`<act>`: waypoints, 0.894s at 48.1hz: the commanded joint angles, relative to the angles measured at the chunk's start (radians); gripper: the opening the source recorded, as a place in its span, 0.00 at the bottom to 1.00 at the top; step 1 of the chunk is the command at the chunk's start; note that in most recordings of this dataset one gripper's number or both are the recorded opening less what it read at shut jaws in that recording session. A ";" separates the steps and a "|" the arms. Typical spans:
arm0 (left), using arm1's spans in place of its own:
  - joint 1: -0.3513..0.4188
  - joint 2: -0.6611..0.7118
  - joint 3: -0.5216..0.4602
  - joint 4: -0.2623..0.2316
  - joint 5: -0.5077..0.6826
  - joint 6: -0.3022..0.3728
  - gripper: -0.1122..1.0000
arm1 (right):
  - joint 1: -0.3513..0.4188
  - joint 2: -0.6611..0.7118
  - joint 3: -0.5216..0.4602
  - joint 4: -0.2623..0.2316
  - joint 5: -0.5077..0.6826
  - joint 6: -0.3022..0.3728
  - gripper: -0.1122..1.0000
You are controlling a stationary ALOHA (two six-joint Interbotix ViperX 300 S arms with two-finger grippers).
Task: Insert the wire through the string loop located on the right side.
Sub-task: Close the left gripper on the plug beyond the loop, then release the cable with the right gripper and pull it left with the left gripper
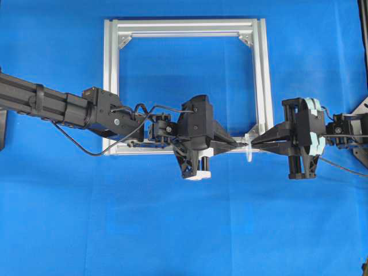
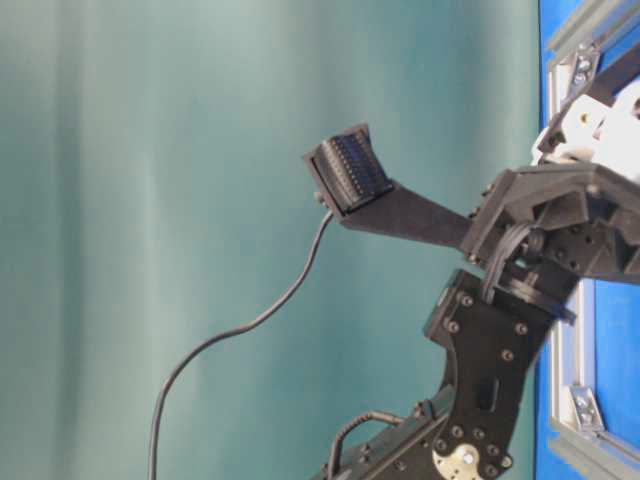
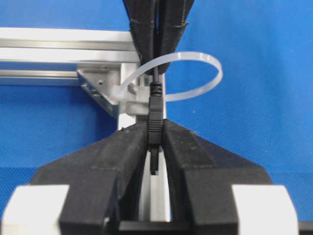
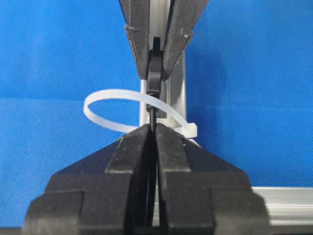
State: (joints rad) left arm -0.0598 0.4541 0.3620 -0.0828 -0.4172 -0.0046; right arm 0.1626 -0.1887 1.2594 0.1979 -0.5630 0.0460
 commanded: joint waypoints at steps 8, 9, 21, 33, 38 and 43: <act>0.006 -0.020 -0.020 0.000 -0.005 0.002 0.17 | 0.002 -0.015 -0.011 -0.008 -0.002 -0.003 0.07; 0.006 -0.020 -0.017 0.000 -0.003 0.002 0.17 | 0.000 -0.017 -0.011 -0.009 -0.002 -0.003 0.08; 0.006 -0.023 -0.012 0.000 -0.003 0.002 0.17 | 0.000 -0.034 -0.011 -0.008 0.035 -0.005 0.51; 0.006 -0.044 0.017 0.000 -0.005 0.002 0.17 | 0.000 -0.034 -0.014 -0.008 0.049 -0.012 0.92; 0.005 -0.074 0.054 0.000 -0.008 0.000 0.17 | 0.000 -0.035 -0.015 -0.008 0.049 -0.012 0.93; 0.000 -0.117 0.115 0.000 -0.011 0.000 0.17 | 0.000 -0.035 -0.017 -0.009 0.049 -0.014 0.93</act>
State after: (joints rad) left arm -0.0552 0.4096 0.4556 -0.0844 -0.4172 -0.0046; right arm 0.1611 -0.2102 1.2594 0.1917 -0.5108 0.0337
